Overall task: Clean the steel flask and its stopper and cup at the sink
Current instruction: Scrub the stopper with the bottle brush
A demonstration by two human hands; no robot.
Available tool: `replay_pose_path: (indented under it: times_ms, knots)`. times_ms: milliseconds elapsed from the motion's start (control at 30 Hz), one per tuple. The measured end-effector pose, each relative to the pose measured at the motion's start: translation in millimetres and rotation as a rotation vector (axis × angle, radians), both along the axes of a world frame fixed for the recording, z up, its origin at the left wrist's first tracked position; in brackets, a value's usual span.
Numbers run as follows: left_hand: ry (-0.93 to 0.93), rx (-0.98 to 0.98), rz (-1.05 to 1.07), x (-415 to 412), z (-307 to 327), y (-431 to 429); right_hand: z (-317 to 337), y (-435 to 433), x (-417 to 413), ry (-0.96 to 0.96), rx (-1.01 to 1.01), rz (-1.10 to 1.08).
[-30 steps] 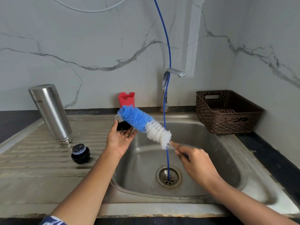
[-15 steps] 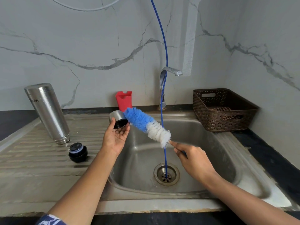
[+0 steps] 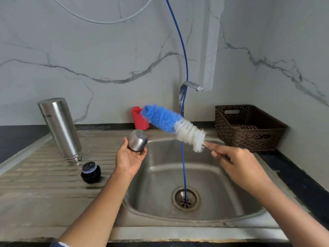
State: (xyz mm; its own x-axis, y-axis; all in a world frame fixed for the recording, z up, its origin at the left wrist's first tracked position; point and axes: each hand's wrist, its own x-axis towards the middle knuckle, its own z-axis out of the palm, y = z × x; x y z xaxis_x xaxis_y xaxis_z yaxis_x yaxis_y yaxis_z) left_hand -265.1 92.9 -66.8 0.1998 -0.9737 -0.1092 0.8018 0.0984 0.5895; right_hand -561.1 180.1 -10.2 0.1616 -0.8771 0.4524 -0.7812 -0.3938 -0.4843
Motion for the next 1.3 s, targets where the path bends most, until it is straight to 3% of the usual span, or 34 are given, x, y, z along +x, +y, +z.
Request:
replay_pose_path:
  times_ms: [200, 333, 633, 800, 900, 1133, 1233, 1300]
  knots:
    - [0.031, -0.048, -0.02, -8, 5, 1, -21, 4, 36, 0.273, -0.068, 0.056]
    - [0.067, -0.024, 0.005, 3, 3, -2, -32, 8, 21, 0.297, -0.247, 0.03]
    - [0.106, 0.05, 0.012, 2, 4, -1, -11, -10, 15, 0.349, 0.04, 0.129]
    - [0.104, 0.058, 0.007, -3, 5, -4, -13, -15, 27, 0.308, -0.112, 0.145]
    - [0.088, 0.066, 0.022, 1, 4, -4, -15, -12, 22, 0.35, -0.06, 0.172]
    - [0.064, 0.062, -0.003, -6, 8, 1, -3, -28, 32, 0.294, -0.09, -0.006]
    - [0.087, 0.046, 0.049, 2, 12, 2, -4, -39, 36, -0.021, -0.023, 0.018]
    - [0.068, 0.051, 0.056, 9, 16, 3, -11, -45, 35, -0.112, -0.001, 0.046]
